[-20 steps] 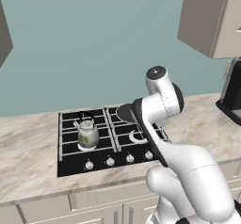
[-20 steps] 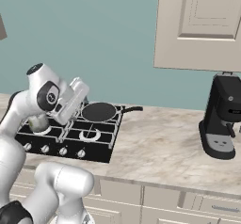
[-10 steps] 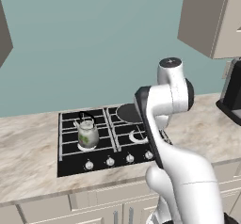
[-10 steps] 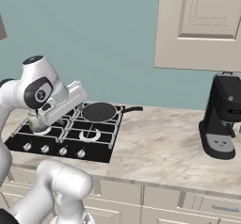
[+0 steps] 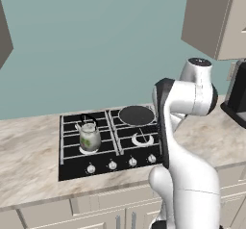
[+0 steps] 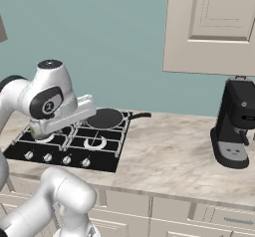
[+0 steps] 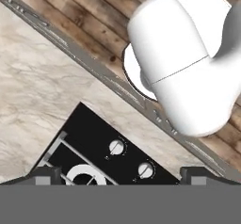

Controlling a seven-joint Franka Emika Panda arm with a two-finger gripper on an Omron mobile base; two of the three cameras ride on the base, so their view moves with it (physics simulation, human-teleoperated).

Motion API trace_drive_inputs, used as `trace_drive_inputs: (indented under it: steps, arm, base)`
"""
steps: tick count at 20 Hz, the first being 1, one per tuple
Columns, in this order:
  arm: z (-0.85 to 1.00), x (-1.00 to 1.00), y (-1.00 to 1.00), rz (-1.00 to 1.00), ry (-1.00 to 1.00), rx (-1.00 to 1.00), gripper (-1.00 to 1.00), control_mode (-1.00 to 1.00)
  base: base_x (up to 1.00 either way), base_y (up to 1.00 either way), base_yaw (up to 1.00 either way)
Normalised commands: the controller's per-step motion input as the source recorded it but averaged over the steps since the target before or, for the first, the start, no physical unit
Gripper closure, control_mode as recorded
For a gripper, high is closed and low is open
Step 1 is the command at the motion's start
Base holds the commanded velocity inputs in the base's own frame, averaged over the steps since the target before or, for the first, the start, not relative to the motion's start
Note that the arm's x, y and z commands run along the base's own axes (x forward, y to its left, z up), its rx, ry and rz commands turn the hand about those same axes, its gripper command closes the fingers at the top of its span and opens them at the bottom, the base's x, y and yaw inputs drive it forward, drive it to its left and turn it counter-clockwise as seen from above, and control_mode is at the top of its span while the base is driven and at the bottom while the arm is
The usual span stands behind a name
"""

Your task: Pick the pan from the cabinet and place it on the stove. Then turn on the stove burner for the pan.

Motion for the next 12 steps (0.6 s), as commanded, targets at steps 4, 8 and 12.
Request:
trace_drive_inputs:
  steps: [4, 8, 12]
  arm:
    - [-0.11, 0.28, 0.62, -0.43, -0.09, 0.06, -1.0, -1.0]
    - [-0.01, 0.28, 0.56, -0.18, -0.05, 0.0, -1.0, -1.0]
    - [0.0, 0.07, 0.34, 0.12, 0.03, -0.08, -1.0, -1.0]
  base:
    - [0.0, 0.0, 0.0]
    - [0.0, 0.0, 0.0]
    - [0.0, 0.0, 0.0]
